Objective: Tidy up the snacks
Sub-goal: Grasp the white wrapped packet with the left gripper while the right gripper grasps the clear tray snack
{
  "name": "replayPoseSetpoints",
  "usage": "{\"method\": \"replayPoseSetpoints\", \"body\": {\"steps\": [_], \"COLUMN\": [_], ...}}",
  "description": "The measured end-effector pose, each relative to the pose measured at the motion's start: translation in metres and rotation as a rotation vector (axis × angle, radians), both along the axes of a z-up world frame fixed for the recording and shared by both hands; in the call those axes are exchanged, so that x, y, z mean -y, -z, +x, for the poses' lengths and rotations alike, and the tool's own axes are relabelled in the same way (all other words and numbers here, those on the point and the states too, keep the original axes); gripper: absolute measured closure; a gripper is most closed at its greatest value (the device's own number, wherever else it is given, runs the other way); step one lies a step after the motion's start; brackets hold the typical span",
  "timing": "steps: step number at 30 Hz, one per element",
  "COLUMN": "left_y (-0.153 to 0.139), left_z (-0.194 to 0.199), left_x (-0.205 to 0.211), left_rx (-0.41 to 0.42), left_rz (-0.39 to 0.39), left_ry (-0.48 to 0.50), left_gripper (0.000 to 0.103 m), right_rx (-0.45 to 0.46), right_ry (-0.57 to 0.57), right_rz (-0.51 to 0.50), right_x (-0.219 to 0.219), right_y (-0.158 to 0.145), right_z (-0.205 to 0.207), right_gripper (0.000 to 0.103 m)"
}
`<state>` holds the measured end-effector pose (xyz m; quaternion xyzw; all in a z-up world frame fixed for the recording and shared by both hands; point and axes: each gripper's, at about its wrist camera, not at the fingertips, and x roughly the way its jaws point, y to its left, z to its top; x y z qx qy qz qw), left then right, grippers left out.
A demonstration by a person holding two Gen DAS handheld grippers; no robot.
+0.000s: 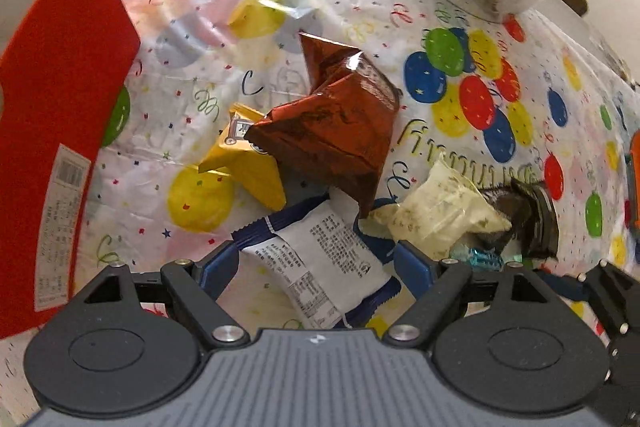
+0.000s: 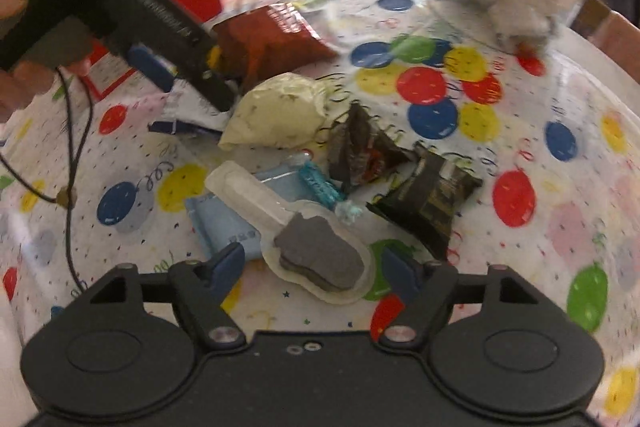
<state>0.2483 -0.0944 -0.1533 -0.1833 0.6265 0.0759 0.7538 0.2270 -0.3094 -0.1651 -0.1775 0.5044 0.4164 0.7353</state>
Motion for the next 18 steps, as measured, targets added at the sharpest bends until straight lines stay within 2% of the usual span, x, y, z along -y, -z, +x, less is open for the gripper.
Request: {"method": "replayPoseSetpoints", "body": {"steps": [7,9,12,18], "left_y": [0.012,0.013,0.014,0.012], "left_z": [0.008,0.008,0.007,0.001], "left_x": [0.006,0.008,0.009,0.005], "left_rx": [-0.044,-0.043,-0.040,-0.027], "left_rz": [0.031,0.045,0.053,0.065], "left_ry": [-0.015,-0.004,0.012,0.037], "left_gripper": [0.018,0.018,0.018,0.018], "right_rx": [-0.014,-0.013,-0.010,0.028], "right_ry": [-0.057,-0.066,-0.070,-0.035], "right_rz": [0.011,0.013,0.013,0.010], "right_x": [-0.010,-0.011,-0.012,-0.011], "right_y": [0.005,0.006,0.009,0.008], "right_z": [0.003,0.001,-0.005,-0.022], "right_gripper": [0.028,0.031,0.044,0.050]}}
